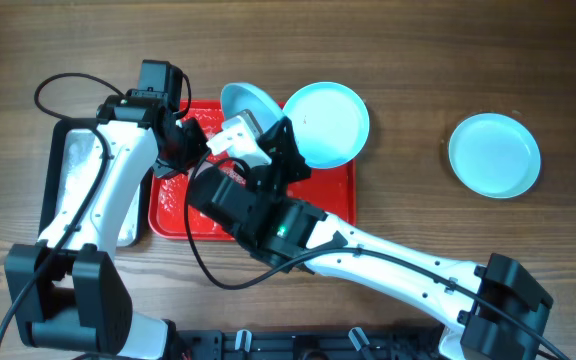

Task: Clean dirty plates on tray and stack at the side
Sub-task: 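Lift the cleaned plate upright with the right gripper above the red tray, then carry the plate right and set it on the first cleaned plate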

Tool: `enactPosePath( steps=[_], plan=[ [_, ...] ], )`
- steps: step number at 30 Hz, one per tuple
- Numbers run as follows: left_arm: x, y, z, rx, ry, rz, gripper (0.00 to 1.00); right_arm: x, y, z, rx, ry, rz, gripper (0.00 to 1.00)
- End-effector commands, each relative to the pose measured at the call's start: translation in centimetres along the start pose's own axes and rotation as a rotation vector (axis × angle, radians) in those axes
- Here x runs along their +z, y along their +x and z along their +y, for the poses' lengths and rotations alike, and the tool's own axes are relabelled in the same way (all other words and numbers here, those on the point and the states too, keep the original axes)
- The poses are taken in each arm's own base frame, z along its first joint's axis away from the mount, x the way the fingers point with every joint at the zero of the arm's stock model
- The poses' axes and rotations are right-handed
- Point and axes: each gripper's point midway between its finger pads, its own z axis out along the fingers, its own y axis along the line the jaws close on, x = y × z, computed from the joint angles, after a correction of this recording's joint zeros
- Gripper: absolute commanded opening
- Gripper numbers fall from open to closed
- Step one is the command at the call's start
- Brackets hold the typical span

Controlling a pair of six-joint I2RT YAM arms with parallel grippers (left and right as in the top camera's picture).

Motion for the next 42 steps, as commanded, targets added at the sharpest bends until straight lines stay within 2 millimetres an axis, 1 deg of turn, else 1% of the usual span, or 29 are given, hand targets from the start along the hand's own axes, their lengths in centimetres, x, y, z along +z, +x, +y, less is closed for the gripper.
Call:
enactPosePath(
  steps=[1,5,10,13,15,18,21,22,26,27,30,31,33,34,37,40,42],
  plan=[
    [0.0,-0.1,-0.5,0.023,0.019,0.007,0.04,-0.3,0.5,2.1,0.113,-0.12,0.026,0.04],
    [0.0,-0.1,-0.5,0.023,0.019,0.007,0.04,-0.8,2.1,4.3,0.174,-0.248,0.098,0.04],
    [0.0,-0.1,-0.5,0.023,0.018,0.007,0.04,-0.5,5.2,6.4,0.277,-0.413,0.276,0.04],
    [0.0,-0.1,-0.5,0.023,0.018,0.007,0.04,-0.1,6.6,7.1,0.311,-0.509,0.376,0.04],
    [0.0,-0.1,-0.5,0.023,0.018,0.007,0.04,0.4,7.3,7.2,0.343,-0.58,0.44,0.04],
    [0.0,-0.1,-0.5,0.025,0.018,0.008,0.04,1.3,8.1,6.5,0.411,-0.686,0.53,0.04],
    [0.0,-0.1,-0.5,0.025,0.018,0.008,0.04,2.0,8.3,4.5,0.487,-0.786,0.578,0.04],
    [0.0,-0.1,-0.5,0.025,0.017,0.008,0.04,2.3,8.0,3.5,0.52,-0.82,0.58,0.04],
    [0.0,-0.1,-0.5,0.025,0.017,0.008,0.04,3.7,7.5,-1.2,0.655,-0.85,0.559,0.05],
    [0.0,0.0,-0.5,0.025,0.017,0.009,0.04,4.3,7.6,-2.8,0.696,-0.842,0.552,0.04],
    [0.0,0.0,-0.5,0.025,0.016,0.01,0.04,5.9,8.8,-6.9,0.789,-0.772,0.556,0.04],
    [0.0,0.0,-0.5,0.025,0.016,0.01,0.04,6.5,9.5,-8.2,0.816,-0.738,0.565,0.04],
    [0.0,0.0,-0.5,0.025,0.016,0.009,0.04,8.0,11.9,-11.4,0.883,-0.648,0.603,0.04],
    [0.0,0.0,-0.5,0.025,0.016,0.009,0.04,8.4,12.7,-12.2,0.904,-0.62,0.618,0.04],
    [0.0,0.0,-0.5,0.025,0.016,0.01,0.04,10.3,17.0,-16.5,1.003,-0.435,0.694,0.04],
    [0.0,0.0,-0.5,0.025,0.016,0.01,0.04,11.5,20.9,-20.6,1.079,-0.259,0.739,0.04],
    [0.0,-0.1,-0.4,0.026,0.012,0.007,0.04,11.9,22.9,-22.7,1.124,-0.187,0.756,0.04]
  ],
)
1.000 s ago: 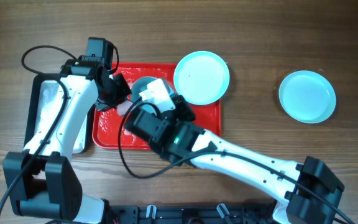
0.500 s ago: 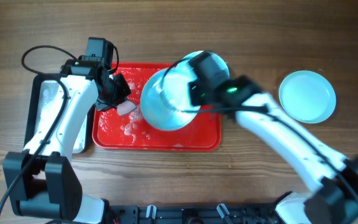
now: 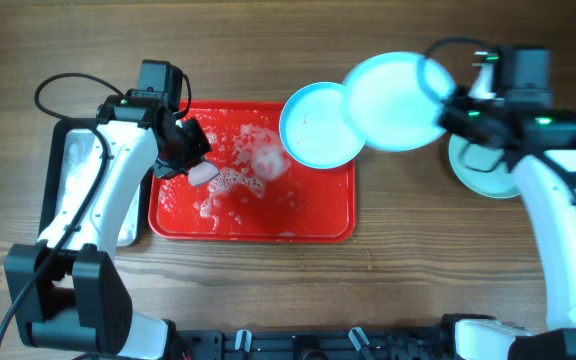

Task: Clean dirty plates on tray and stack at the side
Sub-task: 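Carry the plate right and set it on the first cleaned plate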

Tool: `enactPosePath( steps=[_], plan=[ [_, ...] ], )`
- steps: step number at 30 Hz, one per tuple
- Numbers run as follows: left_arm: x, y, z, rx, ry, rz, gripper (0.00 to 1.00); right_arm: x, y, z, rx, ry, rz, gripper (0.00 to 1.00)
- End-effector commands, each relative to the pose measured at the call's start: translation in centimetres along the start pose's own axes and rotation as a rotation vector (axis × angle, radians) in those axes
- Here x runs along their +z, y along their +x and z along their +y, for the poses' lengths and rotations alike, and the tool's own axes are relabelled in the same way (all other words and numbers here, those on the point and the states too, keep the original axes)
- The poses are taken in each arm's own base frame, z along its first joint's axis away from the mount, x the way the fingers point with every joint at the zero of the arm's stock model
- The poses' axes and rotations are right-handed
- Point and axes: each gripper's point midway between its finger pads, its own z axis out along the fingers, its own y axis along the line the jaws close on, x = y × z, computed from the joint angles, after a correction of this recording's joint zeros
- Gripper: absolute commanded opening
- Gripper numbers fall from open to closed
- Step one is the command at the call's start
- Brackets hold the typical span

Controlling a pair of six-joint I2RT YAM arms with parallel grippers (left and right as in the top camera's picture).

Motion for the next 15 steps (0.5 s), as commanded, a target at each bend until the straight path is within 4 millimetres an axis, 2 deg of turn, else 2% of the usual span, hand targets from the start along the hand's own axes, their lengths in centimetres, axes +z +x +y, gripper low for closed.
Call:
enactPosePath(
  steps=[1,4,8,11,15],
  plan=[
    [0.0,-0.1,-0.3,0.025,0.008,0.003,0.04,-0.8,-2.7,-5.6,0.146,0.117,-0.074,0.04],
    [0.0,-0.2,-0.3,0.025,0.008,0.003,0.04,-0.5,-3.3,-10.2,0.249,0.212,-0.079,0.04],
    [0.0,-0.2,-0.3,0.025,0.008,0.003,0.04,0.8,-2.8,-15.6,0.37,0.302,-0.028,0.04],
    [0.0,-0.2,-0.3,0.025,0.008,0.003,0.04,2.1,-1.8,-18.5,0.44,0.346,0.019,0.04],
    [0.0,-0.2,-0.3,0.025,0.008,0.002,0.04,4.4,0.0,-20.8,0.499,0.384,0.078,0.04]
  ],
)
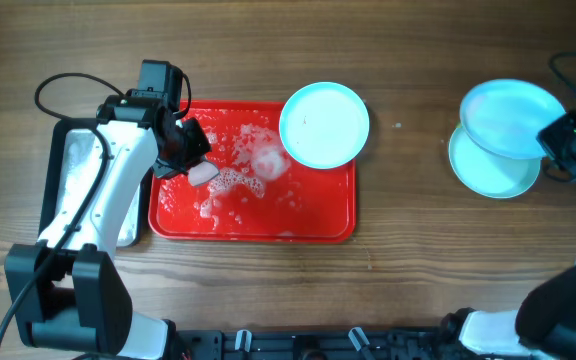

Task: Clean dirty plates on tray and stack at the side
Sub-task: 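Carry the plate right and set it on the first cleaned plate, then move the right gripper to the last plate on the red tray and grip its rim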

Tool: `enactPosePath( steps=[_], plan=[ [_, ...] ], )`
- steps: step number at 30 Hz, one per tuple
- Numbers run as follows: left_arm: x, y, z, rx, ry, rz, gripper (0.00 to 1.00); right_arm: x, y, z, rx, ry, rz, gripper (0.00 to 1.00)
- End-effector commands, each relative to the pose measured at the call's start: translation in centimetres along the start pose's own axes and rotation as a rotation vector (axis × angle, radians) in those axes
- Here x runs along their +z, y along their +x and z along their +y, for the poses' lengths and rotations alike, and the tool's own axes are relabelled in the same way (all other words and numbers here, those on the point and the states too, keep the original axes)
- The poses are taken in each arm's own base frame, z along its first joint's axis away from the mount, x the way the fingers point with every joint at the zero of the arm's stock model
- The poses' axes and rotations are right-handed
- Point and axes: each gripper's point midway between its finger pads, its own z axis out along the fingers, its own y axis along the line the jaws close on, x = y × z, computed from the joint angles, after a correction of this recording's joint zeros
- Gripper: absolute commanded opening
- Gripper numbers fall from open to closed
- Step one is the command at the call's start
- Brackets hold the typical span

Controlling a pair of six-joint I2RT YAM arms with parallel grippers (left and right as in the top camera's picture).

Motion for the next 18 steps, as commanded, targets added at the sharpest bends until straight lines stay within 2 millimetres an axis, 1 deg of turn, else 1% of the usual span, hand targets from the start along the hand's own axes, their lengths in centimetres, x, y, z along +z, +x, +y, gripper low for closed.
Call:
enactPosePath(
  steps=[1,3,7,10,14,15,16,17,18],
  plan=[
    [0.0,-0.2,-0.3,0.022,0.008,0.002,0.04,3.2,1.0,-2.0,0.059,0.068,0.049,0.04],
    [0.0,-0.2,-0.3,0.022,0.008,0.002,0.04,4.4,1.3,-2.8,0.098,0.108,0.05,0.04],
    [0.0,-0.2,-0.3,0.022,0.008,0.002,0.04,6.0,2.0,-2.9,0.095,0.121,0.085,0.04],
    [0.0,-0.2,-0.3,0.022,0.008,0.003,0.04,6.6,2.1,-3.5,0.092,0.151,0.09,0.04],
    [0.0,-0.2,-0.3,0.022,0.008,0.002,0.04,6.5,2.6,-3.7,0.066,0.16,0.109,0.06],
    [0.0,-0.2,-0.3,0.022,0.008,0.003,0.04,6.5,2.6,-3.7,0.054,0.16,0.111,0.1],
    [0.0,-0.2,-0.3,0.022,0.008,0.003,0.04,6.5,2.7,-3.8,0.038,0.163,0.119,0.2],
    [0.0,-0.2,-0.3,0.022,0.008,0.002,0.04,6.4,3.1,-3.8,0.035,0.163,0.132,0.33],
    [0.0,-0.2,-0.3,0.021,0.009,0.001,0.04,6.4,3.4,-3.6,0.036,0.147,0.148,0.38]
  ],
)
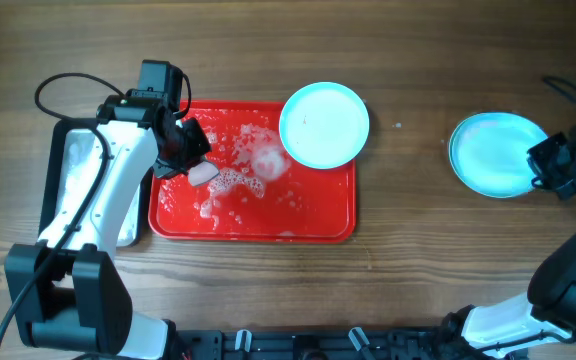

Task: Clean dirty plates on tray and stack at the side
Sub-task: 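Move the right gripper to the last plate on the red tray and grip its rim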

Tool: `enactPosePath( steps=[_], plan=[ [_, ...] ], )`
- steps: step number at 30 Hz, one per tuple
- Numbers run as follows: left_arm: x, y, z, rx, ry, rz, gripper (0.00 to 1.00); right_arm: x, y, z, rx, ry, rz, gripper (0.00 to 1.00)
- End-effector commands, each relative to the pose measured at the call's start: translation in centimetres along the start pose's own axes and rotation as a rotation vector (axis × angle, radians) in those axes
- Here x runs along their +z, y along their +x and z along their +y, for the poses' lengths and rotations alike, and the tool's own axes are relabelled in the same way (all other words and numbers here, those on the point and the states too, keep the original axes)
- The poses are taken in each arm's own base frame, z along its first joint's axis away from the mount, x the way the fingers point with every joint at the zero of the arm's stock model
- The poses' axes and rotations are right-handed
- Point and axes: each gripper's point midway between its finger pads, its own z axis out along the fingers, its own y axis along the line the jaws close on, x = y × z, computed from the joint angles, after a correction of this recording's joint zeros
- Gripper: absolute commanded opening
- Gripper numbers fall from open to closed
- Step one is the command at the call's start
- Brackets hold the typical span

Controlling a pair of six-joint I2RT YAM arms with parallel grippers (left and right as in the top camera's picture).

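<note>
A red tray (308, 215) wet with white foam (260, 163) lies left of the middle. One light blue plate (324, 124) rests on its back right corner. My left gripper (194, 162) hovers over the tray's left end, shut on a small pale sponge (204, 175). At the far right a light blue plate lies flat on the plate stack (490, 154). My right gripper (548, 166) is at that plate's right rim. Its fingers are too dark and small to read.
A grey tub with a black rim (66, 190) stands left of the tray, under my left arm. Bare wood separates the tray from the plate stack. Cables trail at the top left and the far right.
The plate my right gripper held tilted above the right-hand plate now lies flat on top of it. The gripper sits lower, at the rim. The left arm and sponge have not moved.
First my right arm reached across the tray, holding a plate at the back beside the sponge in the left gripper. Then the plate was in the air near the right-hand plate, then tilted above it. Now it lies stacked, and one plate stays on the tray.
</note>
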Motion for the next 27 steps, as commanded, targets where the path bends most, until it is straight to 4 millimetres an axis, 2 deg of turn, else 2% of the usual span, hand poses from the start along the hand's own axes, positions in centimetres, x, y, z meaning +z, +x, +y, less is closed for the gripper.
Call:
enactPosePath(
  steps=[1,3,5,8,11,14,17,18,19,21,24,27],
  plan=[
    [0.0,-0.2,-0.4,0.021,0.009,0.001,0.04,0.2,0.9,-0.2,-0.02,0.001,0.043,0.4],
    [0.0,-0.2,-0.4,0.021,0.009,0.001,0.04,-0.5,1.2,0.2,-0.02,-0.021,0.056,0.41],
    [0.0,-0.2,-0.4,0.021,0.01,0.001,0.04,-2.2,1.4,1.6,-0.024,-0.108,0.08,0.41],
    [0.0,-0.2,-0.4,0.022,0.011,0.0,0.04,-6.7,2.8,6.7,-0.155,-0.405,0.132,0.4],
    [0.0,-0.2,-0.4,0.021,0.01,0.0,0.04,-9.8,5.4,10.3,-0.265,-0.525,0.138,0.37],
    [0.0,-0.2,-0.4,0.021,0.01,0.0,0.04,-11.2,10.5,15.0,-0.433,-0.566,0.16,0.34],
    [0.0,-0.2,-0.4,0.022,0.01,0.001,0.04,-11.2,14.5,19.3,-0.516,-0.503,0.07,0.35],
    [0.0,-0.2,-0.4,0.022,0.01,0.001,0.04,-11.0,16.0,21.6,-0.551,-0.482,-0.006,0.35],
    [0.0,-0.2,-0.4,0.021,0.01,0.0,0.04,-10.8,16.6,22.4,-0.563,-0.463,-0.049,0.37],
    [0.0,-0.2,-0.4,0.021,0.01,0.0,0.04,-9.7,17.5,23.5,-0.558,-0.394,-0.135,0.41],
    [0.0,-0.2,-0.4,0.021,0.01,0.0,0.04,-7.6,19.6,25.1,-0.612,-0.386,-0.12,0.4],
    [0.0,-0.2,-0.4,0.022,0.01,0.0,0.04,-4.6,21.2,24.9,-0.647,-0.328,-0.074,0.4]
  ],
)
